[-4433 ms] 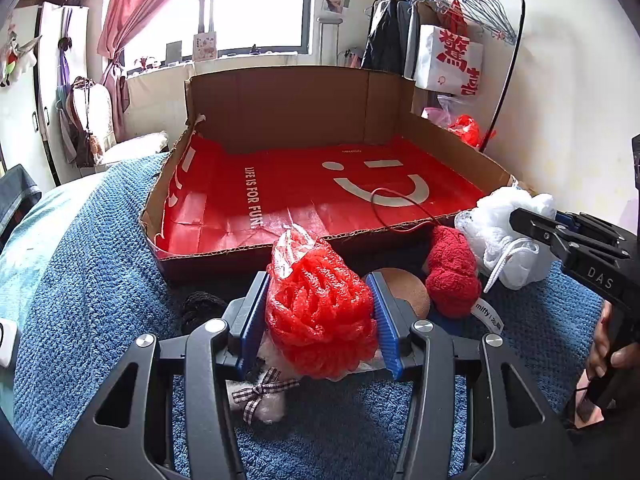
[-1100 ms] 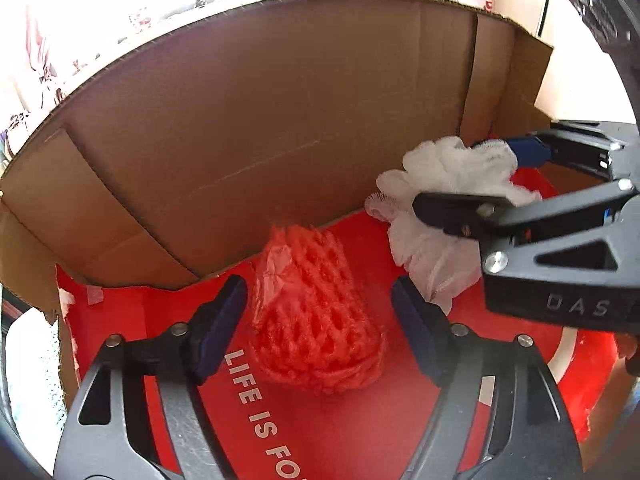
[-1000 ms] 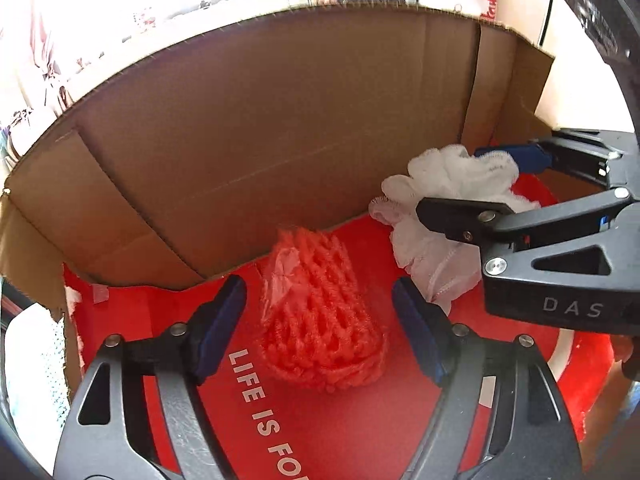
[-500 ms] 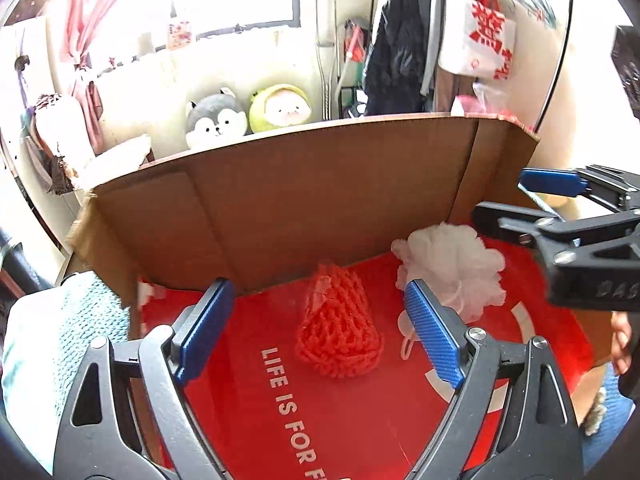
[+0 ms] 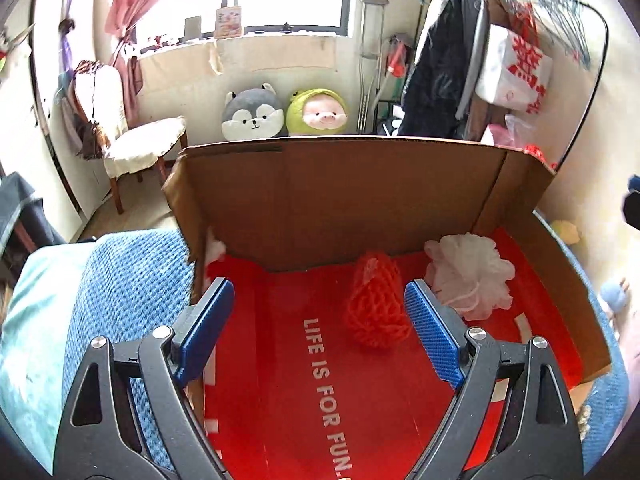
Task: Organize soft objects
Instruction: 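Open both tools to release the sponge and puff, then withdraw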
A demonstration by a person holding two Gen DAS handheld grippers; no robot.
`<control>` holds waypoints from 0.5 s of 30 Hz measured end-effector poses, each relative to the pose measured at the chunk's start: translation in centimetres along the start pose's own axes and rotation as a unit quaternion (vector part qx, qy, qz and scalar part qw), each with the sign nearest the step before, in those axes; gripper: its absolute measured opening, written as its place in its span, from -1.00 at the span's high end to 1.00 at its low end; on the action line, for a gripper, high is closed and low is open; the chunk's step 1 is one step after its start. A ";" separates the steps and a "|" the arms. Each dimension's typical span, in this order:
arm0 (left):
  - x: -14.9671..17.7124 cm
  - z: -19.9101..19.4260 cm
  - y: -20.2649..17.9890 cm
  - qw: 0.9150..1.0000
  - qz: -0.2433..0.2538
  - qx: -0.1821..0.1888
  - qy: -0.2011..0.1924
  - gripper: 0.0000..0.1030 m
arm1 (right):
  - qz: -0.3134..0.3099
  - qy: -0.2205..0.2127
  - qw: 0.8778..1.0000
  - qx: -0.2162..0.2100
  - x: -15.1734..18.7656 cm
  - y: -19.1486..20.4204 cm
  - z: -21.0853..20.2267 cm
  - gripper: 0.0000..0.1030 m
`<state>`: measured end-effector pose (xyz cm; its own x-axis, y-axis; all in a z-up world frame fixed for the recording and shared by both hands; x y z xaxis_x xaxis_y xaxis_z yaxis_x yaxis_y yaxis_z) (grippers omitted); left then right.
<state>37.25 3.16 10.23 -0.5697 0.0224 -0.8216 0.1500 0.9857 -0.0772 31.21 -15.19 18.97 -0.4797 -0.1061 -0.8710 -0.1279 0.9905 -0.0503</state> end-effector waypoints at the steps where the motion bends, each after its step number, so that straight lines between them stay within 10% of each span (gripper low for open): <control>1: 0.2 -0.4 0.1 1.000 -0.007 0.004 -0.003 -0.70 | 0.003 -0.007 1.000 -0.001 0.2 -0.1 -0.9 -0.90; 15: 3.8 -13.2 -1.7 0.992 -0.021 0.055 -0.112 -0.87 | 0.034 -0.119 0.992 -0.024 5.0 -0.8 -14.2 -1.00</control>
Point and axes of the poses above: each gripper's, at about its wrist camera, not at the fingertips, and z roughly the way its jaws point, y to its left, x to its underside, the point moved 5 cm from there along z, roughly the way its jaws point, and after that the axes turned 8 degrees about -y, right-handed, at the moved point
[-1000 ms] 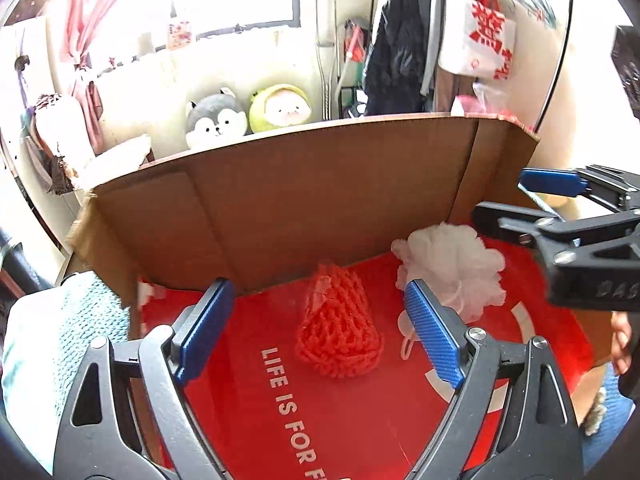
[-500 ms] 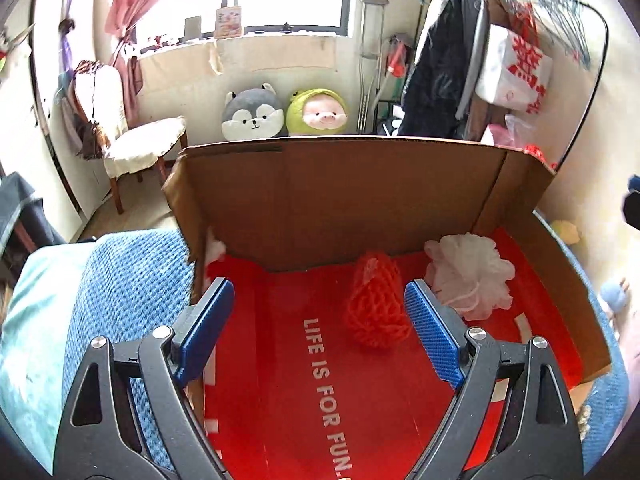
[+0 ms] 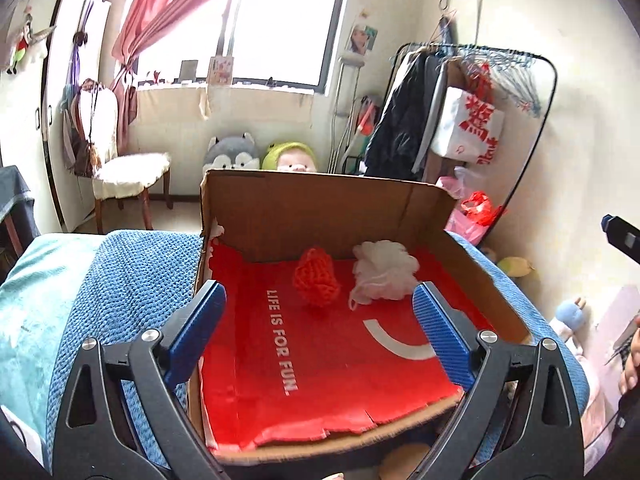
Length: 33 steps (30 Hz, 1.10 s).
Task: Organize soft objects
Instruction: 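Open both tools to release the sponge and puff, then withdraw, then grasp the white plush sheep with the left tool while the right tool grasps the crocheted scrunchie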
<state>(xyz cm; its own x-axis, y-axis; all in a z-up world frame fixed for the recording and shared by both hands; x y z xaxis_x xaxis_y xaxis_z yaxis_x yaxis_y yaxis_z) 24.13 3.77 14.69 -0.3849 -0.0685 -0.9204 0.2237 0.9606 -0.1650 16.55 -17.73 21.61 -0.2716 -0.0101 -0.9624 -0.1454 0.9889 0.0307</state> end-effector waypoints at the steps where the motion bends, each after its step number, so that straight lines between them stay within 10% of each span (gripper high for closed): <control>1: 0.3 -1.1 -0.4 1.000 0.005 -0.001 -0.010 -0.89 | -0.003 -0.005 1.000 0.003 0.4 -0.1 -0.8 -1.00; 16: 8.3 -10.7 -4.1 0.996 0.036 -0.027 -0.072 -0.97 | -0.023 -0.012 0.999 0.038 11.7 0.7 -6.3 -1.00; 33: 16.8 -11.3 -6.2 0.998 0.044 -0.040 -0.038 -1.00 | 0.022 0.039 0.998 0.053 21.6 1.3 -6.8 -1.00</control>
Point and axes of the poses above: each gripper's, at about its wrist camera, not at the fingertips, and z roughly the way its jaws point, y to its left, x to its underside, the point moved 5 cm from there along z, roughly the way its jaws point, and after that the axes turned 8 degrees about -y, right-handed, at the moved point
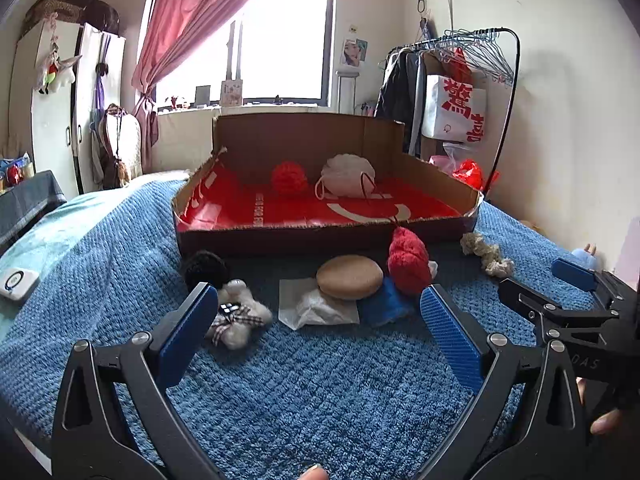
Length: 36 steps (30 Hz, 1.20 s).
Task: Organize soft objects
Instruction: 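Grasp the white plush sheep with the left tool while the right tool grasps the crocheted scrunchie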
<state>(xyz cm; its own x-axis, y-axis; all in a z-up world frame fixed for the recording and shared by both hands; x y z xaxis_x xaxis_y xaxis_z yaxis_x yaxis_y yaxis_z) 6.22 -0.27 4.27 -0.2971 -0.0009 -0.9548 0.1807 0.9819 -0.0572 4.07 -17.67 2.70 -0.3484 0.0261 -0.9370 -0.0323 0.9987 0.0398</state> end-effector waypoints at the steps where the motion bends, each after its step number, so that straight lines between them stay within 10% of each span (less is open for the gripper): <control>1: 0.6 0.1 0.0 1.000 -0.002 0.000 0.007 -1.00 | 0.001 0.005 1.000 0.003 0.5 0.0 0.1 -1.00; 36: 1.9 0.5 2.1 0.998 0.015 -0.055 0.041 -1.00 | 0.002 0.041 0.999 0.031 1.4 -1.7 2.0 -1.00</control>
Point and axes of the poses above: each gripper's, at about its wrist camera, not at the fingertips, and z roughly the way its jaws point, y to its left, x to its underside, the point moved 5 cm from there along z, roughly the way its jaws point, and after that the axes turned 8 degrees about -y, right-handed, at the moved point
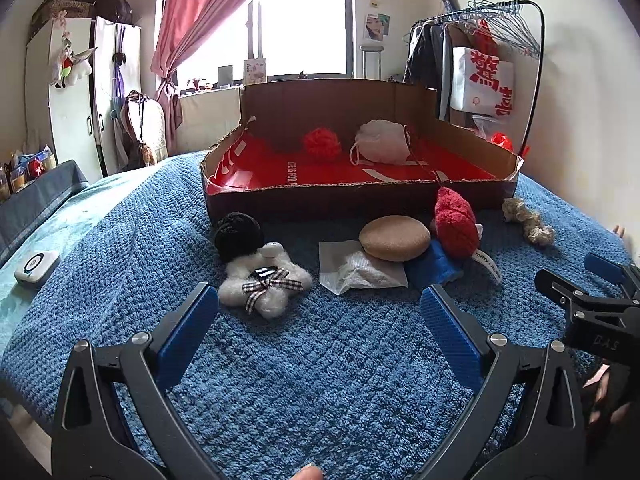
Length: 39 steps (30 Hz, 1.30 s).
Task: Organize soft objects
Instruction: 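Grasp the white plush sheep with the left tool while the right tool grasps the crocheted scrunchie, then carry the sheep and scrunchie into the box with both tools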
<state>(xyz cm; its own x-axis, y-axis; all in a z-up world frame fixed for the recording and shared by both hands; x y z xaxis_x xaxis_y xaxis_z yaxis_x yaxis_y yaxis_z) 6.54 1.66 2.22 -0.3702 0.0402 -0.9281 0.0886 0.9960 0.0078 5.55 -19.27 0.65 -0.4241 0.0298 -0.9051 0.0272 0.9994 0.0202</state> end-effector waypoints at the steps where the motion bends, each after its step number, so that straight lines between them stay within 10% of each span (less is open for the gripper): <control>1: -0.3 0.2 0.2 1.000 0.000 0.003 0.003 -1.00 | -0.002 0.005 1.000 0.001 -0.4 -0.2 0.3 -1.00; 16: -1.5 4.8 3.2 0.993 0.045 0.037 0.104 -0.77 | -0.050 0.072 0.996 0.002 -4.7 -2.0 5.5 -0.96; 20: -0.7 6.2 3.5 0.988 0.028 0.055 0.142 -0.45 | -0.056 0.109 0.992 -0.009 -4.3 -2.0 7.4 -0.71; 24: -0.3 6.9 4.0 0.986 0.012 0.066 0.155 -0.09 | -0.038 0.137 0.989 -0.043 -3.7 -2.2 8.3 0.27; 39: -2.3 4.0 3.8 0.990 0.010 0.084 0.112 -0.06 | -0.031 0.090 0.993 -0.074 -5.4 -1.5 5.3 0.36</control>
<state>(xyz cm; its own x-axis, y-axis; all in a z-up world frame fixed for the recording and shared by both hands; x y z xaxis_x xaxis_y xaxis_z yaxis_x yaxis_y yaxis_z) 11.44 5.08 2.91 -0.5617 0.0948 -0.8219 0.2436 0.9683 -0.0548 12.57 -21.06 3.25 -0.5761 -0.0422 -0.8163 -0.1311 0.9905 0.0414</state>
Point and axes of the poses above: each gripper's, at about its wrist camera, not at the fingertips, and z roughly the way its jaws point, y to its left, x to its underside, the point moved 5 cm from there along z, roughly the way its jaws point, and after that the axes turned 8 degrees about -y, right-handed, at the moved point
